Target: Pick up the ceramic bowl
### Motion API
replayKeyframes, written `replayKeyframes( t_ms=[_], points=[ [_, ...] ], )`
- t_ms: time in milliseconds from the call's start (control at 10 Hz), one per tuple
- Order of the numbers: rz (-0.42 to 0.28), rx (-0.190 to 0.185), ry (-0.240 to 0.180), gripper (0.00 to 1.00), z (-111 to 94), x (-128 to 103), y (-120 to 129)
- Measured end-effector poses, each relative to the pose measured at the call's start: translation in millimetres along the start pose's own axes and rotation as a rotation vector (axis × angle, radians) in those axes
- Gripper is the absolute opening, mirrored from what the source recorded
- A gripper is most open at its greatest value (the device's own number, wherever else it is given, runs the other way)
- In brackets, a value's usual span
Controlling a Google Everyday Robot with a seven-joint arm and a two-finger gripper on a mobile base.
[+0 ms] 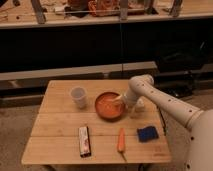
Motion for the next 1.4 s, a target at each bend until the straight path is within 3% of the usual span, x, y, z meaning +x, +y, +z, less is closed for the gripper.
replayKeyframes(
  t_ms=[500,600,900,1400],
  points=[
    [-0.014,-0.004,0.007,0.13,-9,-1,-4],
    [-0.025,-0.005,0.014,0.03,-25,-3,-13],
    [-0.053,-0.003,0.025,0.03,-61,-4,-21],
    [-0.067,-0.005,0.031,0.03,-80,-6,-27]
  ],
)
